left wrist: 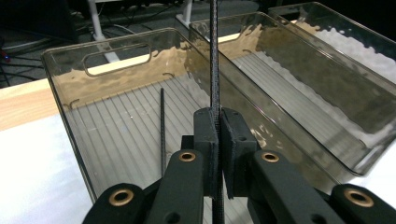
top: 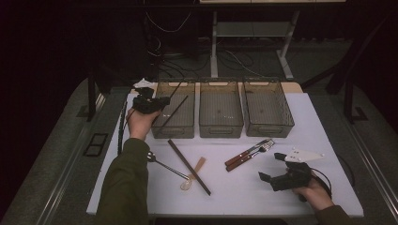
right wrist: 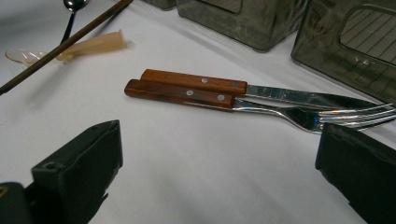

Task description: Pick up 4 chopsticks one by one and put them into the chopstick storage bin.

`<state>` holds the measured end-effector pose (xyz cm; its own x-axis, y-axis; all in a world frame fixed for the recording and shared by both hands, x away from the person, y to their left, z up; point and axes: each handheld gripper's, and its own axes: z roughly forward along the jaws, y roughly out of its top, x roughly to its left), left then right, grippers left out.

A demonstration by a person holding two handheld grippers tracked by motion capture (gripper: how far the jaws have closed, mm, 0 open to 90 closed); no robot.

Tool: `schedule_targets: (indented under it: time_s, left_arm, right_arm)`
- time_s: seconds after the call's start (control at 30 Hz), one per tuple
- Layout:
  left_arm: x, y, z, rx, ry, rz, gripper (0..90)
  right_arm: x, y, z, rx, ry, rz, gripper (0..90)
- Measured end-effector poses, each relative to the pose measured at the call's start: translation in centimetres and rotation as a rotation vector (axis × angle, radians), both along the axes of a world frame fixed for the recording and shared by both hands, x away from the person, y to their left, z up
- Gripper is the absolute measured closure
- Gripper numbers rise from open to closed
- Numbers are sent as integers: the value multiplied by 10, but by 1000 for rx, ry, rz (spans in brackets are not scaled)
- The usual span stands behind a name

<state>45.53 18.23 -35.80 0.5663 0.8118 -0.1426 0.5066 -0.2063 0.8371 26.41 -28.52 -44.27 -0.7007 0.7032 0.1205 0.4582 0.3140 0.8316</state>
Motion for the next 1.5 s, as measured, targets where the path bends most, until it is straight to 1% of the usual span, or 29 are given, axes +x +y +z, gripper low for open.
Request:
schedule_targets:
  time_s: [0.13,0.2,0.33,0.47,0.6,0.73,0.87,0.97,1.07,1.2,1.3,1.37,1.5]
  left_arm:
    - [9,0,-4,24,5,25,847]
    - [12,-1,-6,26,7,35,847]
    - [17,-2,-12,24,25,56,847]
    - [21,-5,-21,53,51,69,847]
    - [24,-8,-27,67,68,73,846]
    - [24,-11,-29,87,67,71,846]
    - [24,-10,-29,84,70,71,845]
    - [24,-11,-29,91,66,75,836]
    - [24,-12,-29,102,64,71,799]
    - [24,-12,-29,101,64,71,750]
    - [23,-12,-29,102,53,68,686]
    - [20,-13,-28,95,41,62,639]
    - [14,-13,-24,97,26,23,555]
  right_arm:
    - [0,0,0,3,0,0,9]
    - [0,0,1,7,0,1,9]
    - [-1,0,1,9,-2,3,9]
    - [-1,0,1,8,-4,6,9]
    - [-1,0,1,10,-3,6,9]
    - [-1,0,1,11,-3,6,9]
    - [-1,0,1,10,-2,8,9]
    - [-1,1,1,10,-3,10,9]
    - [-1,1,1,9,-3,10,9]
    - [-1,1,1,8,-4,11,9]
    - [-1,1,1,9,-3,9,9]
    - [-1,1,1,8,-3,10,9]
    - [0,1,1,5,2,14,9]
